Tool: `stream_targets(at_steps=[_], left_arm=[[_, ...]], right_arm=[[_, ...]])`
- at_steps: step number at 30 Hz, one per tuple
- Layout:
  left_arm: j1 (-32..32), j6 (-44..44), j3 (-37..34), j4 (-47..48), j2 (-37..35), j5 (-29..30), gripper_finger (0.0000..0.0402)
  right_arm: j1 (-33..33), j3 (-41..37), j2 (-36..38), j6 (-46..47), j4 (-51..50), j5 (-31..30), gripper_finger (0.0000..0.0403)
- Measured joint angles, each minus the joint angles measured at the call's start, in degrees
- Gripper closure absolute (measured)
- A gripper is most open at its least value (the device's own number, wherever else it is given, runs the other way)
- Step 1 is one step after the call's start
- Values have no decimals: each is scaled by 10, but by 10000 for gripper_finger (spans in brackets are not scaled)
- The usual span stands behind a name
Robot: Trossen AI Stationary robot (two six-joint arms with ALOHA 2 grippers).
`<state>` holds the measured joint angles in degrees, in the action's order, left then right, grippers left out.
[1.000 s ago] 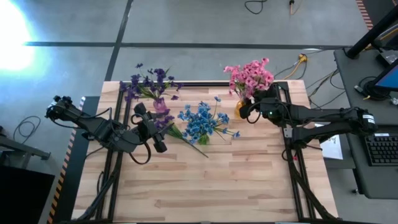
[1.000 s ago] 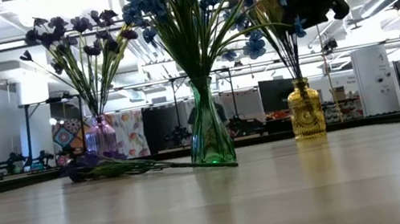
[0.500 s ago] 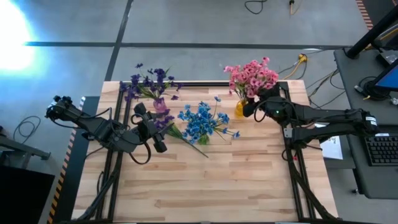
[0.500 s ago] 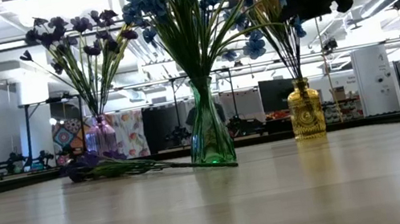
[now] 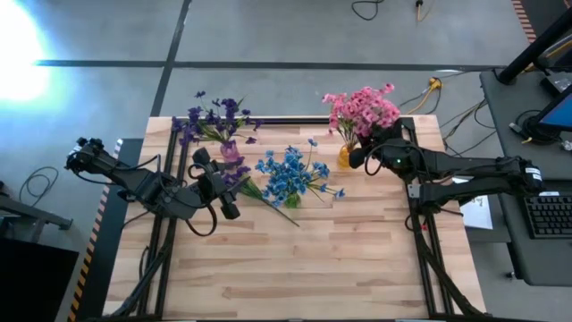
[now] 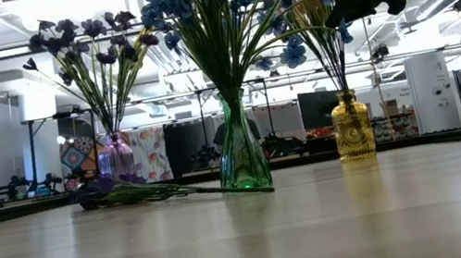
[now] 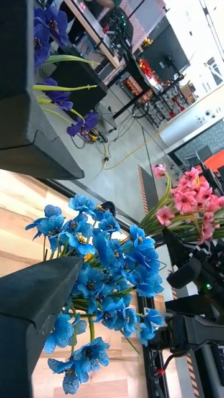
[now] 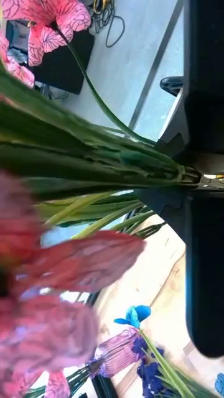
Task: Sort flowers into vase by color
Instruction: Put the pink flowers into the yellow vase
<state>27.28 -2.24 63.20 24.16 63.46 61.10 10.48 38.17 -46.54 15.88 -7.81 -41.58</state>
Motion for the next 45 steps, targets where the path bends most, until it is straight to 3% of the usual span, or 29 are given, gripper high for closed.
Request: stream_targets(at_steps=[20,45], left_arm=[[0,2,0,0,0,0,205],[0,2,0,0,0,0,205]], right_arm=[[0,0,0,0,-18,11,393],[0,17,-53,-39,-47,11,390]])
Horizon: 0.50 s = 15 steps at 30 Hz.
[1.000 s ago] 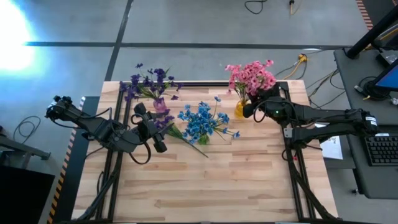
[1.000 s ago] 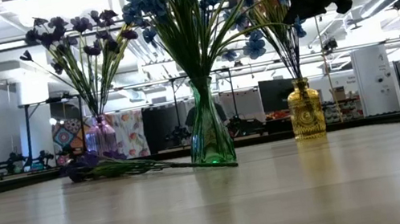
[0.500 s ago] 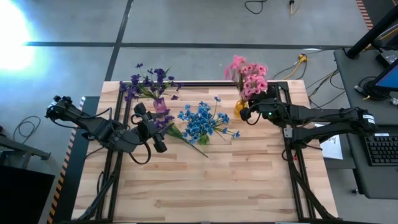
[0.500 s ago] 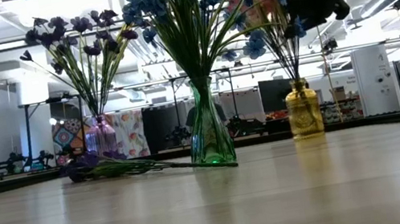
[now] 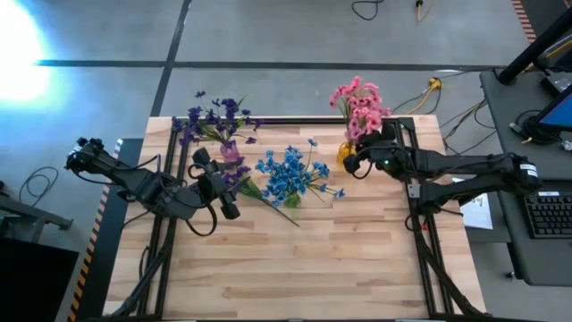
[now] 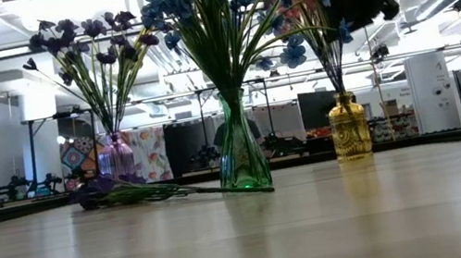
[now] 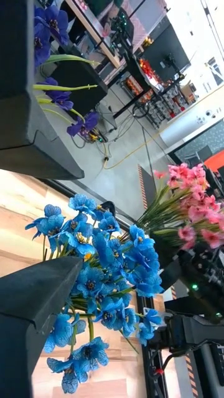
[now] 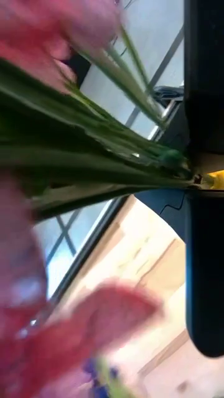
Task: Sort flowers into vase by color
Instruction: Put the pink flowers into the yellow vase
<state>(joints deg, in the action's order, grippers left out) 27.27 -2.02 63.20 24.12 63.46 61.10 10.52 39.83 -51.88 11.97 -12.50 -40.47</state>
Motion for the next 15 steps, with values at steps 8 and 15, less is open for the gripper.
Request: stream_targets(at_steps=[8,15], left_arm=[[0,2,0,0,0,0,205],[0,7,0,0,0,0,205]], right_arm=[[0,40,0,51,-75,4,390],[0,40,0,70,-82,4,390]])
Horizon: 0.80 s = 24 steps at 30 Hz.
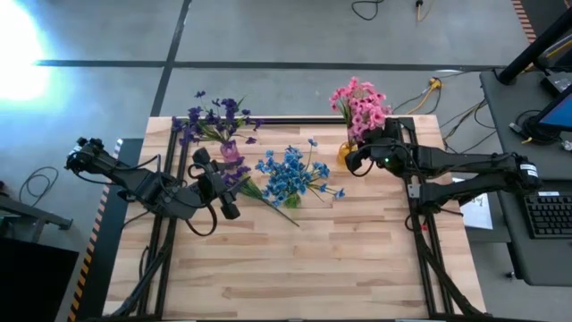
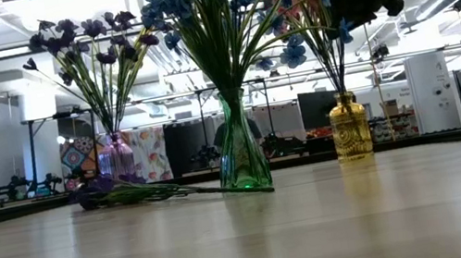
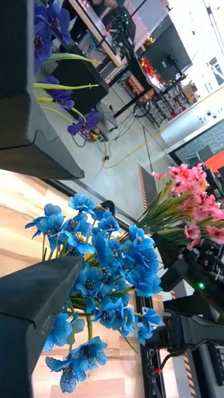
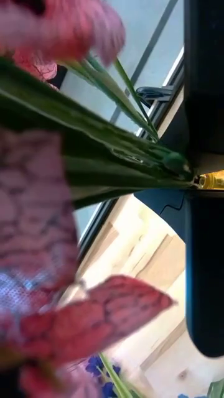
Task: Sort flowers into vase by color
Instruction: Put the pink flowers into the yellow vase
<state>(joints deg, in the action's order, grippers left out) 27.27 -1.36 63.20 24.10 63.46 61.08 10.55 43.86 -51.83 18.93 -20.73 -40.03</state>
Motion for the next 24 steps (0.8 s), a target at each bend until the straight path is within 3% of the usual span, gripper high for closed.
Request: stream_targets(at_steps=[6,17,24], left_arm=[[0,4,0,0,0,0,205],[0,6,0,10,0,0,205],[0,31,0,24,0,-7,205]], right_arm=[[0,0,0,71,-2,-1,390],[0,0,3,72,-5,-3,390],[0,0,4,78,-4,28,390]])
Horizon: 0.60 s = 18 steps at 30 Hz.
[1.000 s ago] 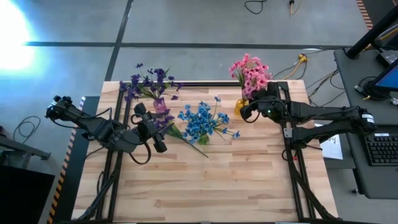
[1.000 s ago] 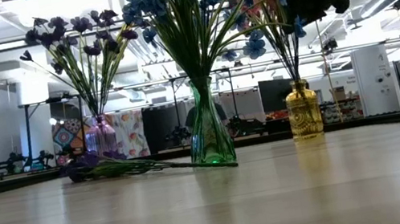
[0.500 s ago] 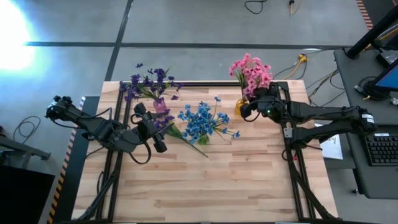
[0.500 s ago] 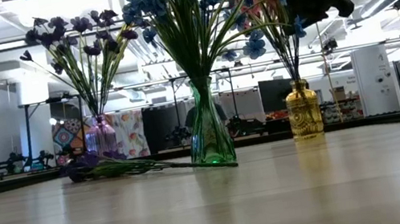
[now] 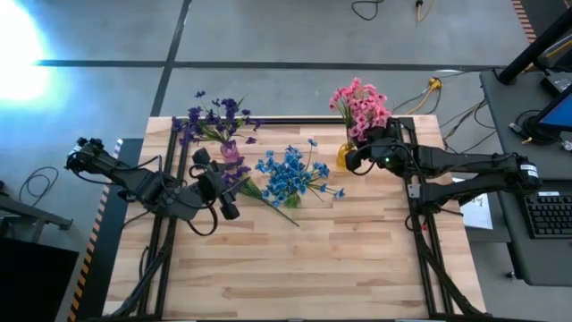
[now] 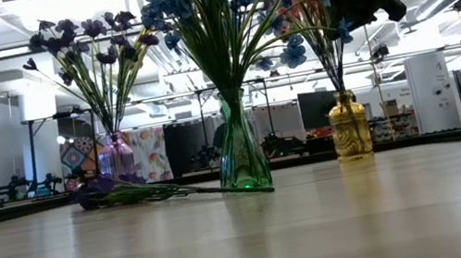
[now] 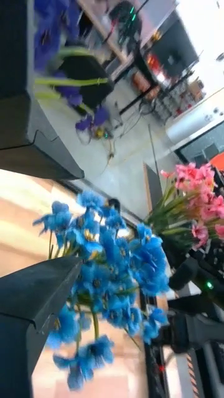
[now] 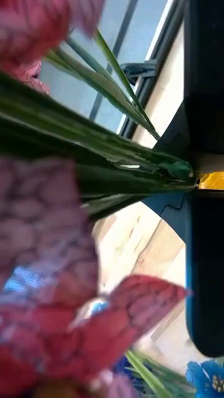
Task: Sort flowers into vase by color
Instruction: Put the pink flowers into the yellow vase
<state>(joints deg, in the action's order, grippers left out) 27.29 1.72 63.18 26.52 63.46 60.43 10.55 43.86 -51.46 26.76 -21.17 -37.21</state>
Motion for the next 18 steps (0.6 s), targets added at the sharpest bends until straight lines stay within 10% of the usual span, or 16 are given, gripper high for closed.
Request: stream_targets(at_steps=[18], left_arm=[[0,64,-1,6,2,-85,205]], right_arm=[[0,0,0,-17,2,-4,390]])
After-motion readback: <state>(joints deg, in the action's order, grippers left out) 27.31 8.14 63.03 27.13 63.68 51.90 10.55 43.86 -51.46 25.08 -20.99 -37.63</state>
